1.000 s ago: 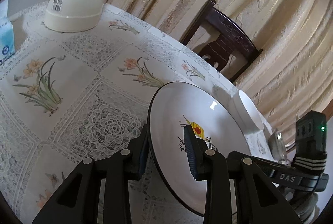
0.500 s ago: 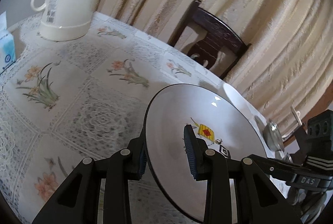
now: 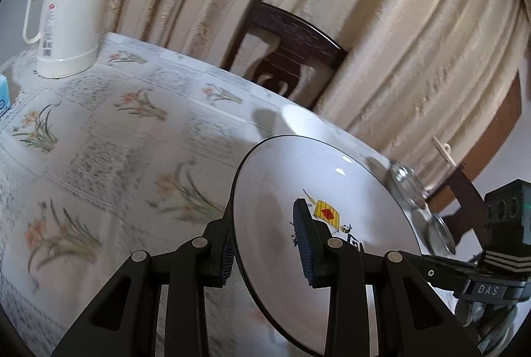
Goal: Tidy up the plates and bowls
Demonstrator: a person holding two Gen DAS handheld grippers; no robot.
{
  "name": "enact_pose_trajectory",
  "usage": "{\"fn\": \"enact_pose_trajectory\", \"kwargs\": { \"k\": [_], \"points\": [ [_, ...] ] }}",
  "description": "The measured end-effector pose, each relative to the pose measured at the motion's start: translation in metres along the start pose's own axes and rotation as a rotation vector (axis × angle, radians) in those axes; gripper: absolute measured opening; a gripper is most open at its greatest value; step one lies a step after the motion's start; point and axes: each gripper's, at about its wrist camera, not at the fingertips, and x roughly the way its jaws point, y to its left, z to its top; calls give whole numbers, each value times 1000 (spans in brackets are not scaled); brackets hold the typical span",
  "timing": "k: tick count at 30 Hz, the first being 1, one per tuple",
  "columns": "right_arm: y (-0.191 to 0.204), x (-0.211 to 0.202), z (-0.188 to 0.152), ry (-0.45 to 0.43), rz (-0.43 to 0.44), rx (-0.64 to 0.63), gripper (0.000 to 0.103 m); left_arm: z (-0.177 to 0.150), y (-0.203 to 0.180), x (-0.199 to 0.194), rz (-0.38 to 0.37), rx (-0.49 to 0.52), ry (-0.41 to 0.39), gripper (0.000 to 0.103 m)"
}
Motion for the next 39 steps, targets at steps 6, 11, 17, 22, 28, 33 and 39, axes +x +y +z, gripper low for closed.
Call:
{"fn": "enact_pose_trajectory", "kwargs": {
  "k": [6,11,17,22,28,33,39],
  "points": [
    [-21,-28,-27,-10,2,51,29,-23,-36,-11,-26,69,44,33],
    [-36,-40,-48,-8,-1,82,29,-44,-56,-12,-35,98,89,33],
    [-50,-47,-66,-4,0,109,29,-59,-71,-11,-36,119,115,33],
    [-58,-52,-77,-4,3,123,29,-72,-80,-9,-29,135,138,33],
    [-65,-53,-86,-3,1,144,29,-88,-83,-4,-16,141,175,33],
    [-70,-53,-92,3,-1,156,29,-94,-84,0,-10,148,197,33],
    [-68,-54,-93,-3,-14,145,29,-98,-88,2,3,158,220,36]
  ]
}}
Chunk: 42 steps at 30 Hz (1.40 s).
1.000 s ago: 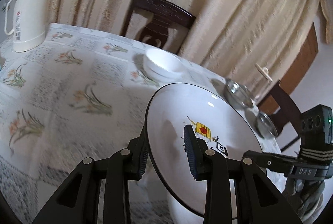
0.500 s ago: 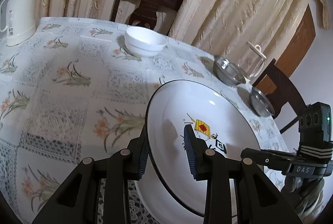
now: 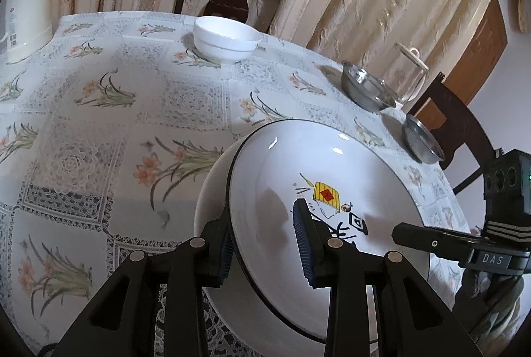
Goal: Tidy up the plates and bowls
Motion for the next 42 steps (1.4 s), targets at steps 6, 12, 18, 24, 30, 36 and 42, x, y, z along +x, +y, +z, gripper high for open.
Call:
{"fn": "enact_pose_trajectory", "kwargs": {
  "k": [6,12,18,24,30,36,42],
  "points": [
    [3,-2,-2,-3,-13,-8,29,-1,-2,-1,-21,-13,17,45],
    [0,-7,-4,-10,-24,-3,30,-5,-3,-4,-27,-9,32,46],
    [2,-8,-8,-15,-37,-19,31,-3,-7,-14,1,9,2,54],
    [9,-5,-10,-9,-46,-37,31,3,3,-29,31,-7,-40,55],
    [7,-10,-13,-6,-35,-30,34,1,8,-31,45,-23,-40,55],
    [6,-25,-12,-54,-34,-30,39,0,5,-29,47,-21,-38,55],
    [-3,-34,-12,-84,-43,6,40,1,3,-29,45,-21,-38,55]
  ]
}}
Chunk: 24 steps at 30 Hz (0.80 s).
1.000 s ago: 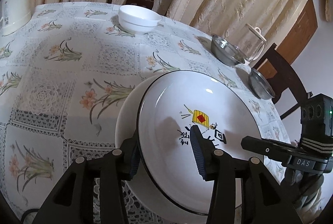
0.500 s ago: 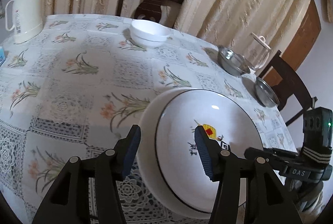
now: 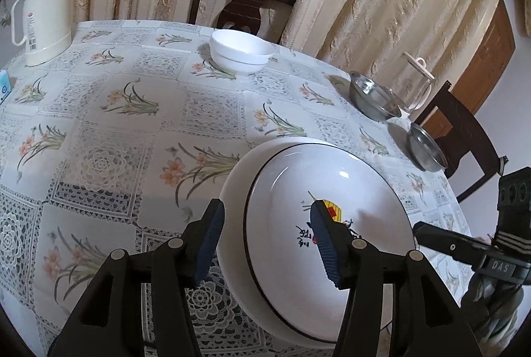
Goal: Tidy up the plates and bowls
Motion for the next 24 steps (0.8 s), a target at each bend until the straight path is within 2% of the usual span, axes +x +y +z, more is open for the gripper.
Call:
{"fn": "enact_pose_trajectory", "kwargs": {
  "k": [9,24],
  "points": [
    [-19,-8,-1,-32,0,58,40,1,-9,0,-19,-15,8,55],
    [-62,-19,-3,-61,-3,178,40,7,-17,-1,22,-29,-16,59]
  ]
}}
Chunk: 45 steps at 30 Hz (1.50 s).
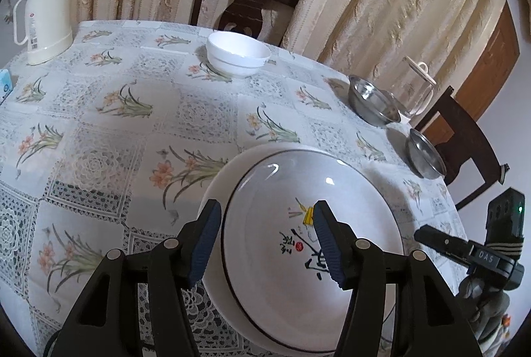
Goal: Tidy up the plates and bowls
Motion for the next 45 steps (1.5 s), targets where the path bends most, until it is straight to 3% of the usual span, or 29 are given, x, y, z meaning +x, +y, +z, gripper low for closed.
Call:
{"fn": "enact_pose_trajectory", "kwargs": {
  "k": [11,24,28,33,45],
  "points": [
    [-31,-12,4,-23,7,75,44,10,-25,1,2,19,-15,59],
    [-50,-33,26,-68,21,117,46,38,-91,19,-111,68,24,62],
    [-51,-38,40,-85,16,117,47,50,-108,30,-118,82,31,62],
    [-56,-47,65,-138,11,158,59,66,-126,44,-140,105,52,63],
    [-61,-41,137,-205,-63,135,59,117,-148,99,-179,116,113,63]
  ]
}}
